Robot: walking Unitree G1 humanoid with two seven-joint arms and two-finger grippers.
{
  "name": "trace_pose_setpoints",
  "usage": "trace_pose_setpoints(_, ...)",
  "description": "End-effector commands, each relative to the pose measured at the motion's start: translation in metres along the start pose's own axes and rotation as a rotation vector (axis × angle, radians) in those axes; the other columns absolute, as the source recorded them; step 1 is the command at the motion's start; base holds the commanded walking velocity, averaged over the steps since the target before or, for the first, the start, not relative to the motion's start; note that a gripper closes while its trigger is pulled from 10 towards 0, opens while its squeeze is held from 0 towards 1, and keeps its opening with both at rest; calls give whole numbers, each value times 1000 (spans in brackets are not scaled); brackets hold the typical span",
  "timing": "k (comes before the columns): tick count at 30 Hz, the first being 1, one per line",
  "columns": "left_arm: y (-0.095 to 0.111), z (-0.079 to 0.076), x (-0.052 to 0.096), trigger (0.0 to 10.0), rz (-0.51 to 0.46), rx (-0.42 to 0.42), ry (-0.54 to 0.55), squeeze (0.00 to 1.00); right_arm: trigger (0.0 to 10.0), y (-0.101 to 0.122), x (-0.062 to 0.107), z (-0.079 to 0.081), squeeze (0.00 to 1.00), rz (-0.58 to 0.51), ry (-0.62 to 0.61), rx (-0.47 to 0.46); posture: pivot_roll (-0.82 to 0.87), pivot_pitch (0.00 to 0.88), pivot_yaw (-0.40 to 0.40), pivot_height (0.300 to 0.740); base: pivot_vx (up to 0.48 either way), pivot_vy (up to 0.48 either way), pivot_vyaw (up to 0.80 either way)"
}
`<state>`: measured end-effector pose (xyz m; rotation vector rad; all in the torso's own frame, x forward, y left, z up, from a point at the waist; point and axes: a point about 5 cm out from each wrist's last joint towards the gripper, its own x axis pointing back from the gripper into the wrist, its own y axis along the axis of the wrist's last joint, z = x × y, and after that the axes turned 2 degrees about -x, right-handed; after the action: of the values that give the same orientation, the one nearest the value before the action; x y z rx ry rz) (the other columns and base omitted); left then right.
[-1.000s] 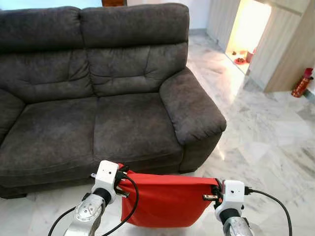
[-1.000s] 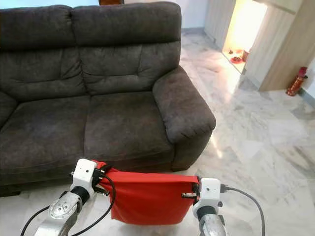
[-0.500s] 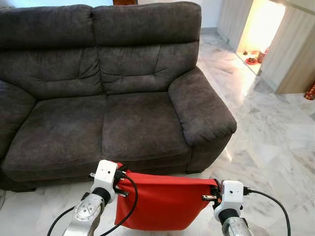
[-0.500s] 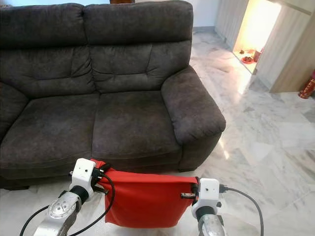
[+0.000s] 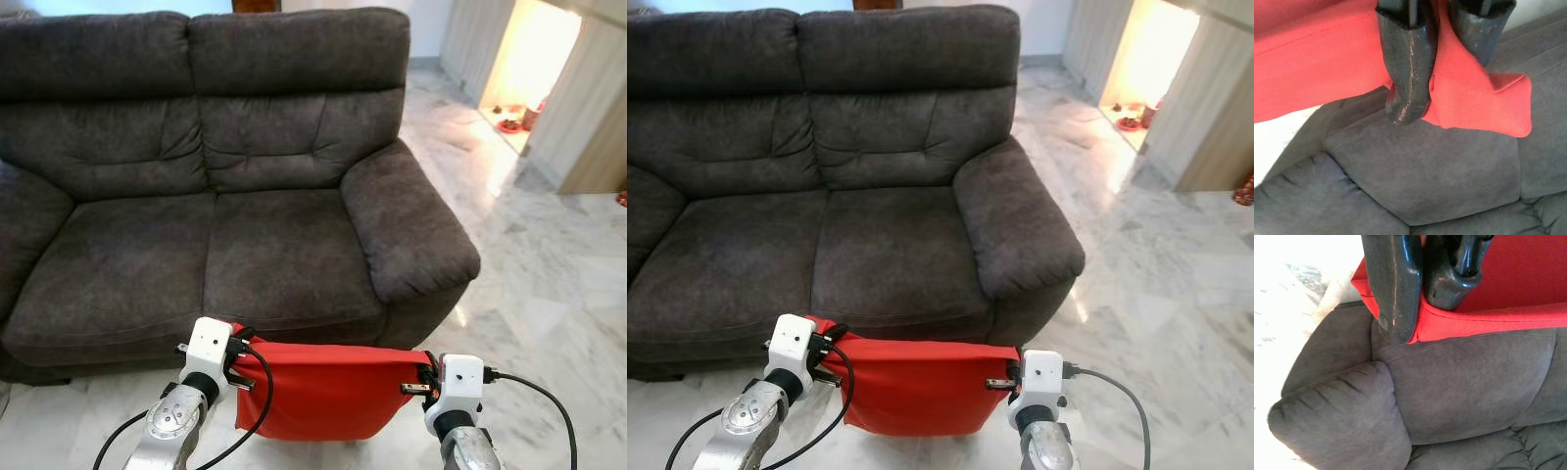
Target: Move the pillow to the sofa from floor
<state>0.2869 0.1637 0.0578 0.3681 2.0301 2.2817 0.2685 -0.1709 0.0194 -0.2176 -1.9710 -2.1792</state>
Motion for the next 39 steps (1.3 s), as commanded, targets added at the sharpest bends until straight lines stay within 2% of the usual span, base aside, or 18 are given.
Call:
trace_pose_setpoints(1, 11, 27, 3, 10000, -45, -13, 100, 0, 10000, 13, -1, -18, 0, -72, -93, -15, 101, 81, 23, 740, 319, 0, 0)
trace_pose_setpoints(19, 11, 28, 3, 10000, -44, -4, 110, 0, 10000, 15, -3, -19, 0, -75, -95, -20, 106, 96, 19, 740, 321, 0, 0)
trace_pose_setpoints(32, 20, 25, 1, 10000, -78, -9, 116, 0, 10000, 22, -8, -14, 0, -107, -59, 3, 108, 94, 9, 740, 0, 0, 0)
trace_pose_setpoints(35, 21, 25, 0, 10000, -83, -10, 116, 0, 10000, 23, -9, -14, 0, -111, -53, 17, 110, 95, 7, 740, 0, 0, 800)
trace_pose_setpoints(39, 20, 24, 0, 10000, -77, -13, 110, 0, 10000, 22, -9, -15, 0, -105, -69, -12, 106, 98, 4, 740, 0, 0, 200)
